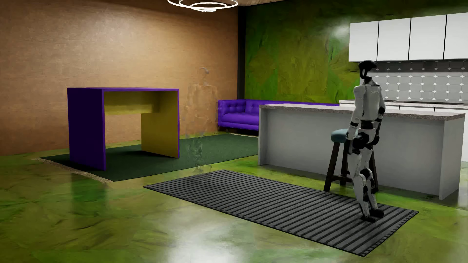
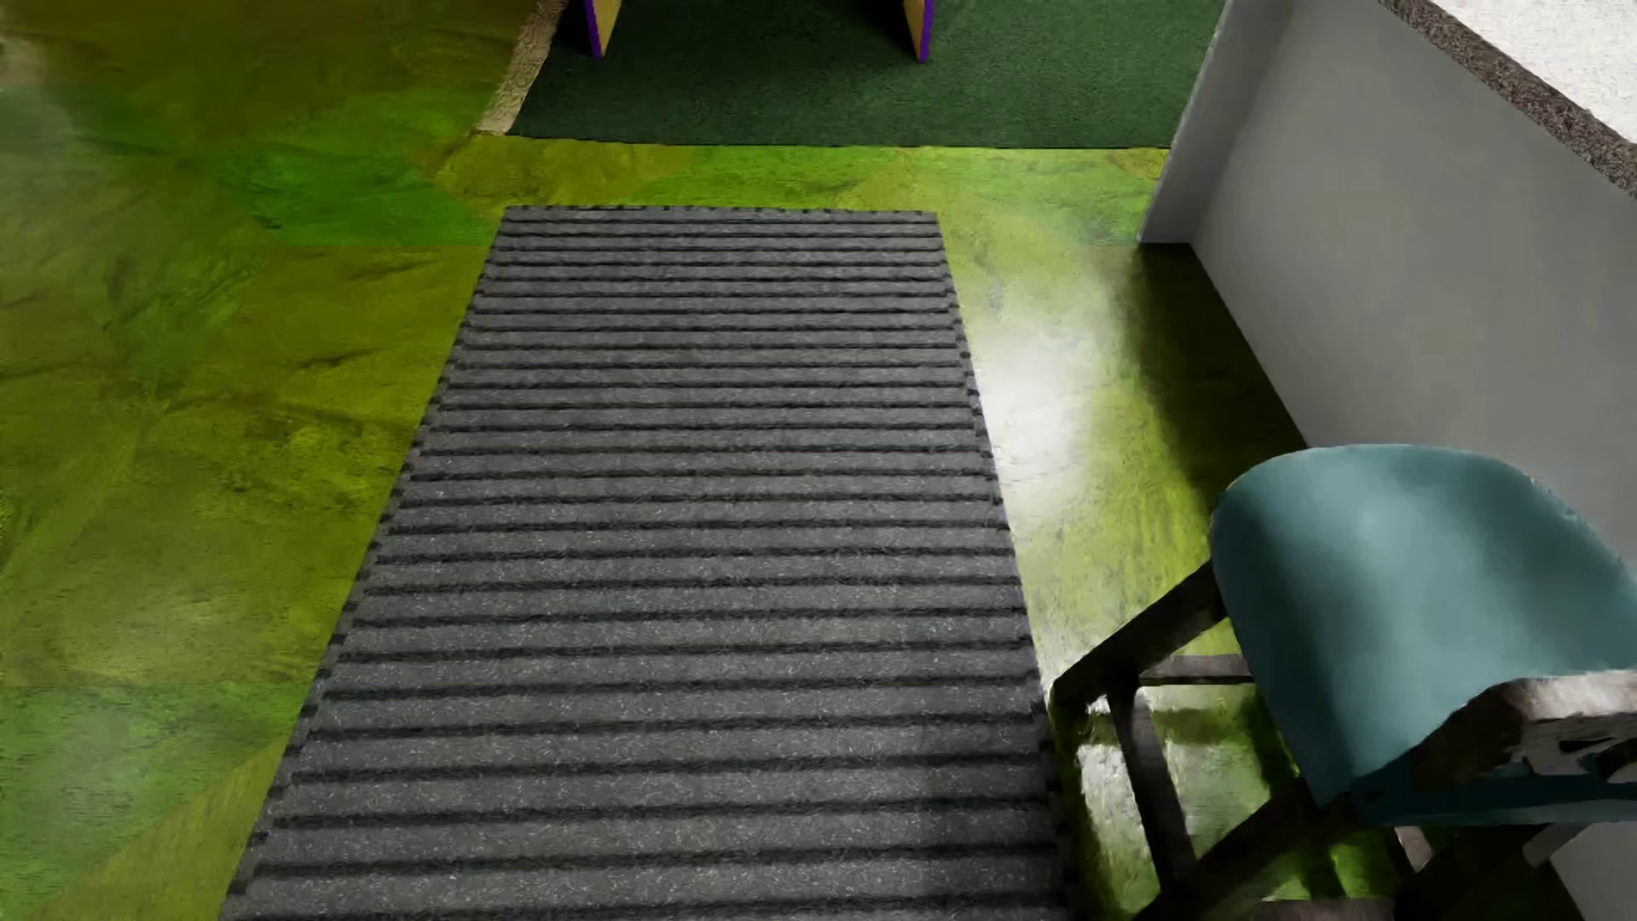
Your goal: Head to dark purple desk
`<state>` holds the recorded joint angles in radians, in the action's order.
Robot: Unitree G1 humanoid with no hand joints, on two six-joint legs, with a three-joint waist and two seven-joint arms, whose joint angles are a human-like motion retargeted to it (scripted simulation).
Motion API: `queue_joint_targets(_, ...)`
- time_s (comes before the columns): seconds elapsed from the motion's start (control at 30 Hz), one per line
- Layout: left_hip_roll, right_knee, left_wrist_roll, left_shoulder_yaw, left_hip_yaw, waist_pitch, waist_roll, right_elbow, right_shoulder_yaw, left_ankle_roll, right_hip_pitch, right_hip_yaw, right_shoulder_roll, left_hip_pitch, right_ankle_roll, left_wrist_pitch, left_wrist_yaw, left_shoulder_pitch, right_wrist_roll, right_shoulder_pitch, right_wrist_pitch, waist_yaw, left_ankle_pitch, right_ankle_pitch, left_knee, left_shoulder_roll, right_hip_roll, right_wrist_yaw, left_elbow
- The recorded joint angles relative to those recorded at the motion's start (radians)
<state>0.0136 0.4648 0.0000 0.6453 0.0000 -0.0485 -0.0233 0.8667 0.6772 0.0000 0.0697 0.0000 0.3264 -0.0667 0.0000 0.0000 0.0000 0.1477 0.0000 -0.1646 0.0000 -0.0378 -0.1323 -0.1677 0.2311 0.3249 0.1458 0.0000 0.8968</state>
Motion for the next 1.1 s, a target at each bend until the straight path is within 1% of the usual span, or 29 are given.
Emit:
queue_joint_targets(0.03, 0.004, 0.014, 0.000, -0.067, 0.000, 0.004, -0.001, 0.002, 0.005, 0.000, 0.025, 0.000, -0.003, 0.027, 0.000, 0.000, 0.000, 0.006, 0.000, 0.008, 0.000, 0.026, -0.024, 0.016, 0.023, 0.003, 0.010, 0.000, 0.013)
queue_joint_targets(0.07, 0.006, 0.026, 0.000, -0.096, 0.000, 0.018, -0.015, -0.008, 0.002, 0.000, 0.016, 0.000, 0.001, -0.012, 0.000, 0.000, 0.000, 0.038, 0.000, -0.013, 0.000, -0.031, -0.075, 0.009, -0.065, -0.002, 0.025, 0.000, 0.009)
queue_joint_targets(0.1, -0.002, 0.036, 0.000, -0.074, 0.000, 0.002, -0.003, -0.017, 0.005, 0.000, 0.022, 0.000, 0.005, 0.041, 0.000, 0.000, 0.000, 0.034, 0.000, 0.000, 0.000, 0.005, -0.201, 0.021, 0.266, 0.005, 0.018, 0.000, 0.005)
queue_joint_targets(0.13, 0.001, 0.053, 0.000, -0.080, 0.000, -0.008, -0.004, -0.033, 0.010, 0.000, 0.015, 0.000, 0.008, 0.087, 0.000, 0.000, 0.000, 0.045, 0.000, 0.002, 0.000, 0.002, -0.226, 0.012, 0.334, 0.005, 0.023, 0.000, 0.006)
queue_joint_targets(0.17, 0.013, 0.037, 0.000, -0.075, 0.000, -0.023, -0.013, -0.061, -0.017, 0.000, -0.015, 0.000, 0.013, 0.156, 0.000, 0.000, 0.000, 0.055, 0.000, 0.000, 0.000, -0.011, -0.217, -0.042, 0.455, 0.007, 0.034, 0.000, -0.004)
queue_joint_targets(0.2, 0.028, 0.044, 0.000, -0.096, 0.000, -0.057, -0.027, -0.064, 0.025, 0.000, -0.062, 0.000, 0.028, 0.199, 0.000, 0.000, 0.000, 0.065, 0.000, 0.018, 0.000, -0.014, -0.190, -0.067, 0.574, -0.007, 0.046, 0.000, 0.021)
queue_joint_targets(0.23, 0.028, 0.043, 0.000, -0.084, 0.000, -0.076, -0.025, -0.071, 0.035, 0.000, -0.088, 0.000, 0.038, 0.269, 0.000, 0.000, 0.000, 0.067, 0.000, 0.038, 0.000, -0.037, -0.178, -0.084, 0.688, -0.014, 0.032, 0.000, 0.021)
queue_joint_targets(0.3, 0.031, 0.014, 0.000, -0.079, 0.000, -0.055, 0.000, -0.060, 0.017, 0.000, -0.117, 0.000, 0.025, 0.387, 0.000, 0.000, 0.000, 0.102, 0.000, 0.070, 0.000, -0.137, -0.168, -0.142, 0.689, -0.008, 0.005, 0.000, 0.017)
queue_joint_targets(0.33, 0.038, -0.019, 0.000, -0.067, 0.000, -0.067, -0.002, -0.078, 0.014, 0.000, -0.180, 0.000, 0.026, 0.410, 0.000, 0.000, 0.000, 0.124, 0.000, 0.078, 0.000, -0.158, -0.151, -0.174, 0.618, -0.004, 0.002, 0.000, 0.021)
queue_joint_targets(0.4, 0.045, -0.058, 0.000, -0.084, 0.000, -0.064, 0.006, -0.104, -0.006, 0.000, -0.257, 0.000, 0.029, 0.512, 0.000, 0.000, 0.000, 0.147, 0.000, 0.105, 0.000, -0.194, -0.037, -0.267, 0.510, 0.003, -0.017, 0.000, 0.039)
queue_joint_targets(0.47, 0.054, -0.066, 0.000, -0.089, 0.000, -0.073, 0.005, -0.117, -0.031, 0.000, -0.335, 0.000, 0.034, 0.583, 0.000, 0.000, 0.000, 0.147, 0.000, 0.134, 0.000, -0.224, 0.035, -0.341, 0.417, 0.000, -0.023, 0.000, 0.091)
queue_joint_targets(0.53, 0.062, -0.065, 0.000, -0.099, 0.000, -0.081, 0.005, -0.107, -0.032, 0.000, -0.395, 0.000, 0.038, 0.625, 0.000, 0.000, 0.000, 0.152, 0.000, 0.152, 0.000, -0.260, 0.025, -0.355, 0.392, 0.001, -0.037, 0.000, 0.108)
queue_joint_targets(0.57, 0.062, -0.067, 0.000, -0.096, 0.000, -0.080, 0.008, -0.089, -0.039, 0.000, -0.425, 0.000, 0.030, 0.639, 0.000, 0.000, 0.000, 0.159, 0.000, 0.145, 0.000, -0.282, 0.033, -0.335, 0.440, 0.004, -0.051, 0.000, 0.107)
queue_joint_targets(0.6, 0.058, -0.041, 0.000, -0.084, 0.000, -0.078, 0.021, -0.073, 0.005, 0.000, -0.435, 0.000, 0.035, 0.661, 0.000, 0.000, 0.000, 0.156, 0.000, 0.142, 0.000, -0.309, 0.031, -0.290, 0.526, 0.013, -0.071, 0.000, 0.108)
queue_joint_targets(0.63, 0.039, 0.006, 0.000, -0.058, 0.000, -0.075, 0.048, -0.034, 0.005, 0.000, -0.430, 0.000, 0.017, 0.668, 0.000, 0.000, 0.000, 0.145, 0.000, 0.123, 0.000, -0.321, 0.006, -0.199, 0.590, 0.014, -0.104, 0.000, 0.128)
queue_joint_targets(0.67, 0.023, 0.096, 0.000, -0.072, 0.000, -0.079, 0.052, -0.049, 0.001, 0.000, -0.435, 0.000, 0.017, 0.626, 0.000, 0.000, 0.000, 0.141, 0.000, 0.077, 0.000, -0.316, -0.033, -0.067, 0.640, 0.020, -0.116, 0.000, 0.127)
queue_joint_targets(0.7, 0.012, 0.235, 0.000, -0.093, 0.000, -0.060, 0.046, -0.028, -0.001, 0.000, -0.370, 0.000, 0.007, 0.591, 0.000, 0.000, 0.000, 0.138, 0.000, 0.040, 0.000, -0.300, -0.080, 0.100, 0.656, 0.009, -0.129, 0.000, 0.126)
queue_joint_targets(0.73, -0.018, 0.416, 0.000, -0.116, 0.000, -0.071, 0.046, -0.019, 0.042, 0.000, -0.292, 0.000, 0.015, 0.536, 0.000, 0.000, 0.000, 0.126, 0.000, 0.028, 0.000, -0.244, -0.115, 0.226, 0.648, 0.003, -0.133, 0.000, 0.122)
queue_joint_targets(0.77, -0.033, 0.648, 0.000, -0.124, 0.000, -0.067, 0.040, -0.036, 0.032, 0.000, -0.156, 0.000, 0.024, 0.498, 0.000, 0.000, 0.000, 0.109, 0.000, 0.001, 0.000, -0.212, -0.157, 0.239, 0.643, -0.007, -0.136, 0.000, 0.092)
queue_joint_targets(0.8, -0.038, 0.808, 0.000, -0.121, 0.000, -0.078, 0.028, -0.002, 0.075, 0.000, -0.059, 0.000, 0.026, 0.404, 0.000, 0.000, 0.000, 0.098, 0.000, -0.007, 0.000, -0.176, -0.178, 0.222, 0.603, -0.003, -0.129, 0.000, 0.063)
queue_joint_targets(0.83, -0.038, 0.878, 0.000, -0.140, 0.000, -0.090, 0.007, 0.007, 0.024, 0.000, 0.044, 0.000, 0.018, 0.323, 0.000, 0.000, 0.000, 0.082, 0.000, -0.032, 0.000, -0.095, -0.180, 0.219, 0.550, -0.007, -0.101, 0.000, 0.020)
queue_joint_targets(0.87, -0.036, 0.851, 0.000, -0.132, 0.000, -0.090, -0.010, -0.012, 0.003, 0.000, 0.146, 0.000, 0.029, 0.243, 0.000, 0.000, 0.000, 0.063, 0.000, -0.064, 0.000, -0.030, -0.186, 0.223, 0.490, -0.001, -0.088, 0.000, -0.024)
queue_joint_targets(0.9, -0.025, 0.721, 0.000, -0.159, 0.000, -0.094, -0.028, 0.003, -0.006, 0.000, 0.211, 0.000, 0.030, 0.135, 0.000, 0.000, 0.000, 0.059, 0.000, -0.084, 0.000, 0.031, -0.193, 0.285, 0.418, 0.000, -0.068, 0.000, -0.054)
queue_joint_targets(0.93, -0.014, 0.532, 0.000, -0.167, 0.000, -0.104, -0.040, 0.016, 0.051, 0.000, 0.251, 0.000, 0.044, 0.032, 0.000, 0.000, 0.000, 0.052, 0.000, -0.093, 0.000, 0.078, -0.199, 0.387, 0.351, 0.013, -0.053, 0.000, -0.108)
queue_joint_targets(0.97, -0.003, 0.346, 0.000, -0.183, 0.000, -0.100, -0.049, 0.013, 0.050, 0.000, 0.302, 0.000, 0.050, -0.033, 0.000, 0.000, 0.000, 0.036, 0.000, -0.109, 0.000, 0.123, -0.223, 0.440, 0.321, 0.020, -0.057, 0.000, -0.136)
queue_joint_targets(1.0, 0.000, 0.168, 0.000, -0.186, 0.000, -0.091, -0.050, 0.005, 0.046, 0.000, 0.337, 0.000, 0.056, -0.096, 0.000, 0.000, 0.000, 0.016, 0.000, -0.129, 0.000, 0.158, -0.263, 0.375, 0.288, 0.031, -0.060, 0.000, -0.164)
queue_joint_targets(1.03, -0.004, 0.031, 0.000, -0.190, 0.000, -0.081, -0.050, 0.017, 0.031, 0.000, 0.360, 0.000, 0.055, -0.153, 0.000, 0.000, 0.000, -0.013, 0.000, -0.143, 0.000, 0.169, -0.308, 0.150, 0.270, 0.040, -0.060, 0.000, -0.171)
queue_joint_targets(1.07, -0.002, -0.021, 0.000, -0.194, 0.000, -0.070, -0.054, 0.036, 0.052, 0.000, 0.374, 0.000, 0.051, -0.208, 0.000, 0.000, 0.000, -0.030, 0.000, -0.150, 0.000, 0.179, -0.343, -0.079, 0.264, 0.048, -0.058, 0.000, -0.179)
queue_joint_targets(1.1, 0.001, -0.009, 0.000, -0.219, 0.000, -0.066, -0.056, 0.043, 0.073, 0.000, 0.397, 0.000, 0.051, -0.234, 0.000, 0.000, 0.000, -0.038, 0.000, -0.154, 0.000, 0.210, -0.358, -0.130, 0.279, 0.041, -0.069, 0.000, -0.169)
